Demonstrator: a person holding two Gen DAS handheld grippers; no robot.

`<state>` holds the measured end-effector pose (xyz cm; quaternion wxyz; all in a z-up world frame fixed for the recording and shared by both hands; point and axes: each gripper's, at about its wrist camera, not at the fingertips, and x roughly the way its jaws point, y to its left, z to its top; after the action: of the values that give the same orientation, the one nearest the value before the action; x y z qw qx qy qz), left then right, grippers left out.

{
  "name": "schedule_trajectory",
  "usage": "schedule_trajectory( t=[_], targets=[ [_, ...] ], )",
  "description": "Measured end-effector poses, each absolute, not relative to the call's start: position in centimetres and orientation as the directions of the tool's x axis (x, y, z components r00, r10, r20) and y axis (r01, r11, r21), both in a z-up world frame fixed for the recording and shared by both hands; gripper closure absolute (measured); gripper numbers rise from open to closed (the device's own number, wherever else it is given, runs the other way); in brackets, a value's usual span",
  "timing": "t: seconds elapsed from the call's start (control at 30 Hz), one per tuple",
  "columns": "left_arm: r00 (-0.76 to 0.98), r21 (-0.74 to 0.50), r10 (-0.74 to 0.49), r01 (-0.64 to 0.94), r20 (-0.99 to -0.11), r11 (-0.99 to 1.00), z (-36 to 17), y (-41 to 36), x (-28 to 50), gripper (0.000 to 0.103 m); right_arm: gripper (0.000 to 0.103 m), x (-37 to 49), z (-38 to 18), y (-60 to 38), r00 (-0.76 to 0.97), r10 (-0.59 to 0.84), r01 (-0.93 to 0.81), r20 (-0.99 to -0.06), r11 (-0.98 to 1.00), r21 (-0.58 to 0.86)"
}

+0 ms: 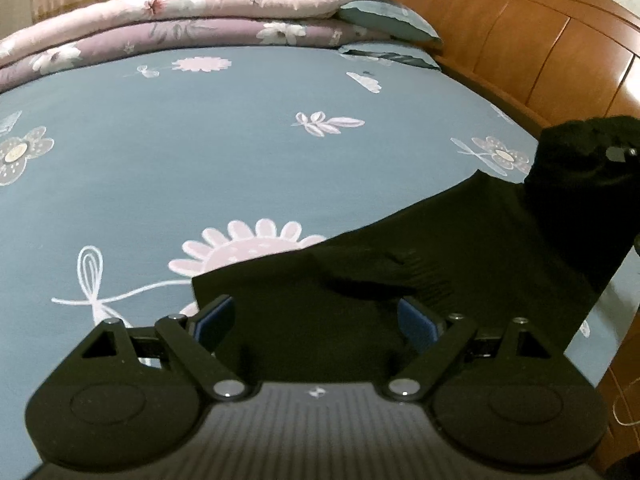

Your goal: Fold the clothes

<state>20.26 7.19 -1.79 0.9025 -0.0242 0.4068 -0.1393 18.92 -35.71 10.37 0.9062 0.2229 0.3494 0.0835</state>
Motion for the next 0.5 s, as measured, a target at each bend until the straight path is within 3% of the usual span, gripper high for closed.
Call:
schedule_trajectory(
  t=[0.17, 0.5],
  targets=[
    [0.583, -0.129, -0.266, 0.265, -0.768, 0.955, -2.3, 7.9, 19.7, 0.015, 0.065, 19.3, 10.9, -31.7, 0.716, 0.378, -0.053, -0.587, 0.868, 0.494],
    [0.582, -0.134, -0.274, 0.272, -0.765, 0.953, -2.1, 9.4, 18.6, 0.015, 0.065, 19.4, 12.2, -23.0, 0.634, 0.508, -0.211, -0.583, 0.839, 0.502]
  ],
)
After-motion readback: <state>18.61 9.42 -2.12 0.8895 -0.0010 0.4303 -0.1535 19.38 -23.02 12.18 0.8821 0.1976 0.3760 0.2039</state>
